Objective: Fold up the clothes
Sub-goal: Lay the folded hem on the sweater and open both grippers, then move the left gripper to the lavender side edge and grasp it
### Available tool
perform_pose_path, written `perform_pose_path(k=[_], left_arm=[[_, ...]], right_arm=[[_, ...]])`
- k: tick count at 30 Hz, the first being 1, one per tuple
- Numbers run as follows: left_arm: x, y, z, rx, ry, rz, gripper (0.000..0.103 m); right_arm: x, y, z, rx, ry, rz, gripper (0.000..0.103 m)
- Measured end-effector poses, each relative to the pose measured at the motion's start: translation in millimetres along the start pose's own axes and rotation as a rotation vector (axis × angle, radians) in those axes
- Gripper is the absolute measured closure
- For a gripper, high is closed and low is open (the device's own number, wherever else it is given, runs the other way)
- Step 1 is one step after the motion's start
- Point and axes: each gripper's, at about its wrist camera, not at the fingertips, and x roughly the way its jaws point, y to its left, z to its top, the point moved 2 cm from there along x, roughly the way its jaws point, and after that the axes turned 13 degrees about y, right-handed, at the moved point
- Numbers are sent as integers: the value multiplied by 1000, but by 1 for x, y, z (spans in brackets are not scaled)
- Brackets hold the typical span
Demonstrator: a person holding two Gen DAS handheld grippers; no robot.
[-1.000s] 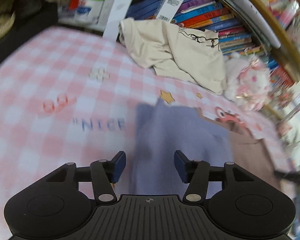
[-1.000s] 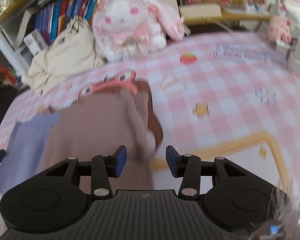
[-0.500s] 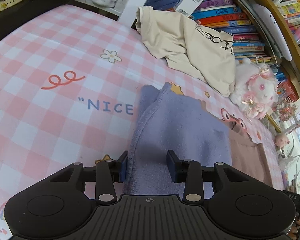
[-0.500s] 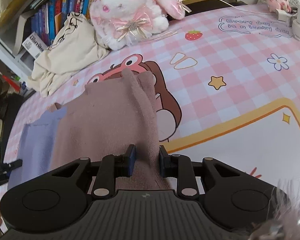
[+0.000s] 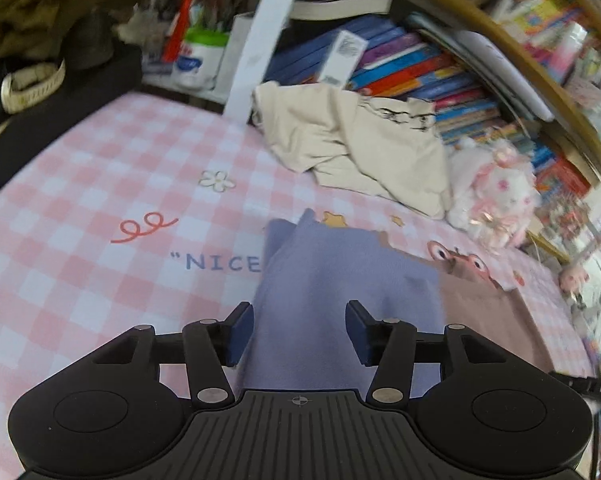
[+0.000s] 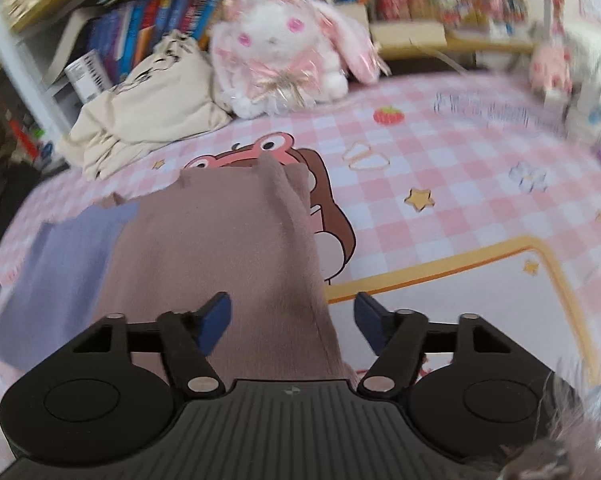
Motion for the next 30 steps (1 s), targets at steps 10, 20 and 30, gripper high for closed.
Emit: perform_pose_path(k=[10,20,30], left_arm=[[-19,-9,-36,-1,59,-16,20],[-19,8,-58,-82,143,-22,19],[-13,12,-83,-80,221,-30,15]], right_arm=[[-18,28,-38,-54,6,-149,12],[-18,60,-77,-39,58,-172,8],[-21,91,-97,-109,74,-197,6]])
